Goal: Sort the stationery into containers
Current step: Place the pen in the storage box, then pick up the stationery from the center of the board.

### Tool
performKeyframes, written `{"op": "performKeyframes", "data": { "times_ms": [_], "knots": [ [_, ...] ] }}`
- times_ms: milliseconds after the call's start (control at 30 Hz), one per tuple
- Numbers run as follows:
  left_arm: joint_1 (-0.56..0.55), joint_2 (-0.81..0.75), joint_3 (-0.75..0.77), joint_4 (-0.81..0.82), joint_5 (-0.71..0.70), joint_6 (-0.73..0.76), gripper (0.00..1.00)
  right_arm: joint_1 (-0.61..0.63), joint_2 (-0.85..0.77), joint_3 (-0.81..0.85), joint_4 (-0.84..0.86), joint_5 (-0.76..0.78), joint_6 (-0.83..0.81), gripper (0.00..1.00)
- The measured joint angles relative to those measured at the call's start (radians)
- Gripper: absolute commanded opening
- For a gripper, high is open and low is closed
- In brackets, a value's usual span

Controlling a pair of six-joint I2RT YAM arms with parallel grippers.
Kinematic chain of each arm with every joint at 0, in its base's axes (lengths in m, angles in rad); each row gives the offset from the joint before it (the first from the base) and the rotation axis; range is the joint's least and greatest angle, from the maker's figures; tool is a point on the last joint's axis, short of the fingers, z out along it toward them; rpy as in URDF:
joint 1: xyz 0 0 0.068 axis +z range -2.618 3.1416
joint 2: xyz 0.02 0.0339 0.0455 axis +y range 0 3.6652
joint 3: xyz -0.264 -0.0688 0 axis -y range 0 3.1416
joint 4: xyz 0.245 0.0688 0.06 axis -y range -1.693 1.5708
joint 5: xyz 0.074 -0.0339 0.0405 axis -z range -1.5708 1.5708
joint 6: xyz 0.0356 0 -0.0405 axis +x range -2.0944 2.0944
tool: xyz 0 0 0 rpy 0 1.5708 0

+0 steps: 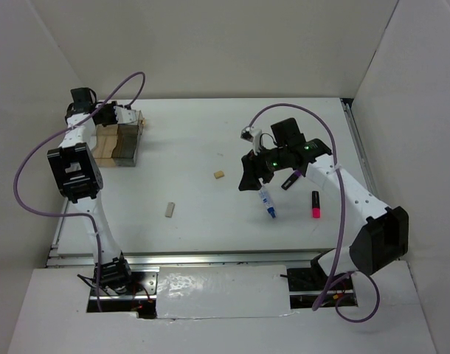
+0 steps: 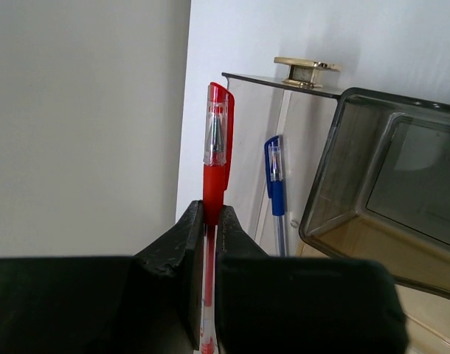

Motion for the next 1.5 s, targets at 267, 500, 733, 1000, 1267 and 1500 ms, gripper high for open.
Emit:
{"op": "performKeyframes", "data": {
  "times_ms": [267,500,733,1000,1267,1500],
  "knots": [
    [0.004,0.041,0.029,0.012,-0.014,-0.014,0.31,-0.004,0.029,0.000,-0.001,-0.005,0.000,0.65],
    [0.004,0.066,0.040,0.023,-0.025,-0.024,0.43,-0.004,0.050,0.000,-0.003,-0.007,0.000,0.65],
    [0.004,0.069,0.040,0.044,-0.028,-0.031,0.47,-0.004,0.051,0.001,-0.005,-0.007,0.000,0.64],
    [-0.001,-0.033,-0.040,0.181,-0.023,-0.320,0.52,-0.004,0.038,-0.001,-0.005,0.010,0.007,0.65],
    [-0.061,-0.575,-0.280,0.251,-0.109,-0.832,0.82,-0.035,0.008,-0.088,0.001,0.211,0.069,0.66],
    [-0.060,-1.065,-0.605,0.193,-0.104,-1.098,0.84,-0.073,0.153,-0.131,0.003,0.375,0.120,0.66]
  ]
}}
